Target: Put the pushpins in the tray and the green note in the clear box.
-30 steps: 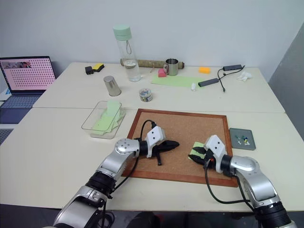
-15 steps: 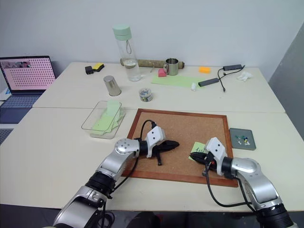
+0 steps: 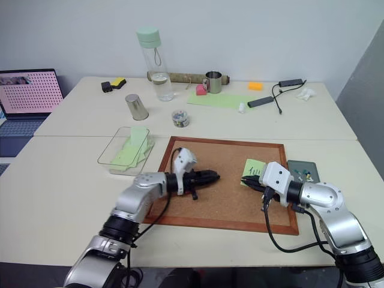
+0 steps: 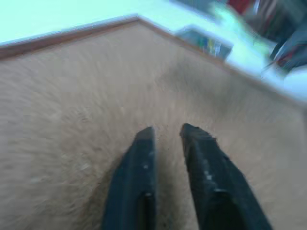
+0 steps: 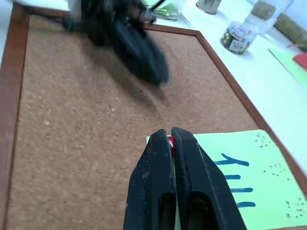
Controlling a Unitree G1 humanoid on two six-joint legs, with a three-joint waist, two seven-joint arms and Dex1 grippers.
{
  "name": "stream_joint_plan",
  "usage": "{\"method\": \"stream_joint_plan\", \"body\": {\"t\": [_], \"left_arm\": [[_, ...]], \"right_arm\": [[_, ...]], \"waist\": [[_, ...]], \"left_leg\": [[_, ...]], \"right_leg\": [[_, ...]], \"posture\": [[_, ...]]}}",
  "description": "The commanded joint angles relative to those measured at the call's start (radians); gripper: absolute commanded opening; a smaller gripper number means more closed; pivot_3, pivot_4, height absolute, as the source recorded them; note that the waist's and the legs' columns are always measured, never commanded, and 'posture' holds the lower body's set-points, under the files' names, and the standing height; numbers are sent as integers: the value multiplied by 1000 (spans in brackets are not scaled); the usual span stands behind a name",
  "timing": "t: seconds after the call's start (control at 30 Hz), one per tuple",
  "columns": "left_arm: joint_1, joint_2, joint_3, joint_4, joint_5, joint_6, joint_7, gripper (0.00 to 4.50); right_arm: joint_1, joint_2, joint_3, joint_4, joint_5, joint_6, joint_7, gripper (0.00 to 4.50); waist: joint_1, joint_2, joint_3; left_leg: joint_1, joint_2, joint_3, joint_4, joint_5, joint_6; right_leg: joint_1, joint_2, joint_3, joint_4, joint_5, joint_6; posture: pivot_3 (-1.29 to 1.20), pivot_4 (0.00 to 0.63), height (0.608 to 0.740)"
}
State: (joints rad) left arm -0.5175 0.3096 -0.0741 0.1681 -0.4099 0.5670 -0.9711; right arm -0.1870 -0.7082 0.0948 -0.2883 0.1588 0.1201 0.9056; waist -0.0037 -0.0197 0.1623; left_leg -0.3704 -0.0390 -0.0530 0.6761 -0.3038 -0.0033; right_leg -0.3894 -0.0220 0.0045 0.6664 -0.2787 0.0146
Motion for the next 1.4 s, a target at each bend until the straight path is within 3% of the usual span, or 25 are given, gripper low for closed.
{"method": "stream_joint_plan", "body": {"t": [0.03,0.33,0.63,1.3,1.4], "left_arm": [[3,-27,94,-144,-207,231,40,1848],[-31,-162,102,-168,-310,369,180,3438],[-60,-214,43,-115,-278,335,194,3438],[-43,-185,-11,-96,-243,270,139,185],[-42,-179,-31,-84,-215,244,136,63]], "right_arm": [[-54,-33,22,13,-83,-162,24,0],[-116,-40,73,46,-148,-328,56,0],[-119,-30,97,26,-157,-352,58,0],[-133,-11,107,56,-158,-375,50,0],[-133,-10,106,62,-159,-385,47,0]], "waist": [[1,0,0],[9,0,1],[10,0,1],[11,0,1],[10,0,1]], "left_leg": [[0,0,0,0,0,0],[-3,-1,-2,2,2,-4],[-3,-1,-2,2,3,-5],[-3,-1,-2,2,3,-5],[-3,-1,-2,2,3,-5]], "right_leg": [[0,0,0,-1,0,0],[0,-1,-1,-4,1,1],[0,-1,-1,-3,1,1],[0,-1,-1,-3,1,1],[0,-1,-1,-3,1,1]], "posture": [[0,150,740],[0,150,740],[0,150,740],[0,150,740],[0,150,740]]}}
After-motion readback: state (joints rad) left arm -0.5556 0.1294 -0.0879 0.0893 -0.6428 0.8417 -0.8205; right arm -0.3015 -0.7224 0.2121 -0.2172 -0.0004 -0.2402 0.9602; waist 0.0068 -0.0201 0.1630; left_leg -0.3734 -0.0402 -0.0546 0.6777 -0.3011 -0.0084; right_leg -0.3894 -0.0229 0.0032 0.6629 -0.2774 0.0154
